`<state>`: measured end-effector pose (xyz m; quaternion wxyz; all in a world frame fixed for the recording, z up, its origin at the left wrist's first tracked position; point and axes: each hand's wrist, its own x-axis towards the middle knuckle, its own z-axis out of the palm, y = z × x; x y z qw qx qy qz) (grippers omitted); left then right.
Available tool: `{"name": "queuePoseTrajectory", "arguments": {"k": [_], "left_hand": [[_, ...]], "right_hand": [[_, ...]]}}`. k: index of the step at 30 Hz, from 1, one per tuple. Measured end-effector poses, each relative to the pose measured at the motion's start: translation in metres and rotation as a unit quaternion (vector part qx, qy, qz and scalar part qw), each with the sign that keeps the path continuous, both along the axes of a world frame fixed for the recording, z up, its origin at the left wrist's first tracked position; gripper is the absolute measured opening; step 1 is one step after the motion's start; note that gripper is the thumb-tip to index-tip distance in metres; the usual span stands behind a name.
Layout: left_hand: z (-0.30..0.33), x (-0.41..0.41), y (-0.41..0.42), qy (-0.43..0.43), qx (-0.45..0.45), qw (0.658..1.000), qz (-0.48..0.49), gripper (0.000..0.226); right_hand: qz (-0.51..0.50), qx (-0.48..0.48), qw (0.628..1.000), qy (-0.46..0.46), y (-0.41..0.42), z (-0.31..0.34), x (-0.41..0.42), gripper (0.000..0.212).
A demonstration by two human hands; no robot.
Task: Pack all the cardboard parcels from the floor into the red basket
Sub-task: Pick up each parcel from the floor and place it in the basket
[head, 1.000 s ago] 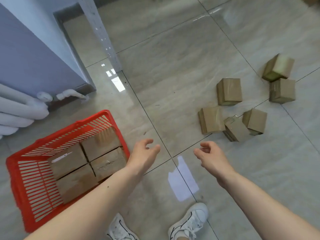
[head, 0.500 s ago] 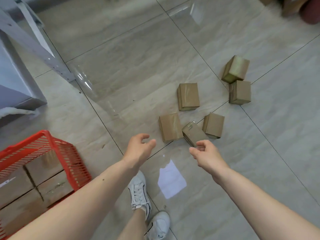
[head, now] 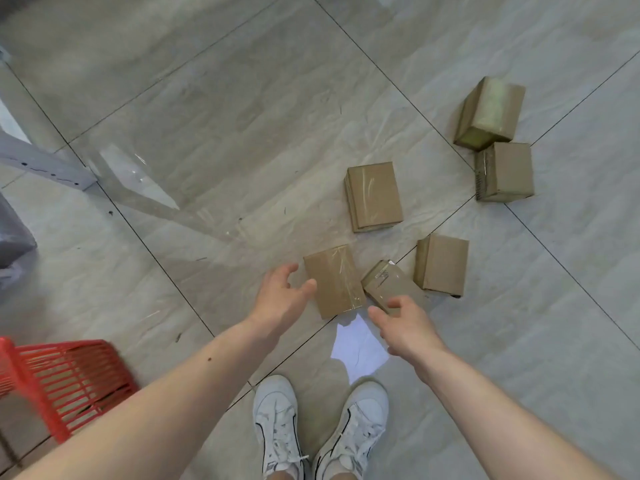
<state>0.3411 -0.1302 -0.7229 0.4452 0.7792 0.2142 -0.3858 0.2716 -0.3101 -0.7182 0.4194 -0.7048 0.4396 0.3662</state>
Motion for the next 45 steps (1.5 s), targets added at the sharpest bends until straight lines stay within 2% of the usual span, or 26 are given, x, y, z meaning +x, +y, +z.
{"name": "queuePoseTrajectory", "arguments": {"k": [8, 12, 18, 25, 27, 29, 31, 34, 37, 42, 45], "left_hand": [[-0.111, 0.006, -0.016, -0.026, 0.014, 0.998, -0.063, 0.071], [-0.157, 0.014, -0.020, -0.029, 0.006, 0.997, -0.070, 0.074], [-0.173, 0.013, -0.025, -0.013, -0.005, 1.000, -0.003, 0.066], [-0.097, 0.019, -0.014, -0.019, 0.026, 0.999, 0.035, 0.046], [-0.066, 0.021, -0.008, -0.029, 0.038, 0.998, 0.041, 0.043], [-0.032, 0.023, -0.003, -0.037, 0.043, 0.998, 0.039, 0.043], [0.001, 0.025, 0.002, -0.034, 0.036, 0.998, 0.028, 0.049], [0.047, 0.024, 0.009, -0.021, 0.017, 0.999, 0.021, 0.058], [0.081, 0.020, 0.019, -0.022, -0.001, 0.999, 0.024, 0.041], [0.116, 0.004, 0.036, -0.032, -0.026, 0.996, 0.078, 0.066], [0.135, -0.012, 0.046, -0.039, -0.050, 0.990, 0.125, 0.052]], "right_hand": [[-0.013, 0.038, 0.998, 0.039, 0.006, -0.115, 0.003, 0.071], [-0.064, 0.077, 0.994, 0.033, 0.012, -0.154, 0.004, 0.056], [-0.074, 0.070, 0.995, 0.018, 0.017, -0.165, 0.004, 0.055], [-0.039, 0.050, 0.998, -0.023, 0.020, -0.096, 0.018, 0.042], [-0.032, 0.040, 0.998, -0.046, 0.023, -0.064, 0.025, 0.052], [-0.021, 0.032, 0.998, -0.059, 0.026, -0.031, 0.032, 0.075], [0.006, 0.019, 0.997, -0.070, 0.028, 0.004, 0.039, 0.088], [0.056, 0.008, 0.994, -0.096, 0.032, 0.057, 0.048, 0.098], [0.084, 0.007, 0.988, -0.128, 0.039, 0.099, 0.055, 0.107], [0.086, -0.010, 0.977, -0.193, 0.053, 0.142, 0.052, 0.114], [0.090, -0.018, 0.972, -0.215, 0.065, 0.154, 0.042, 0.113]]}}
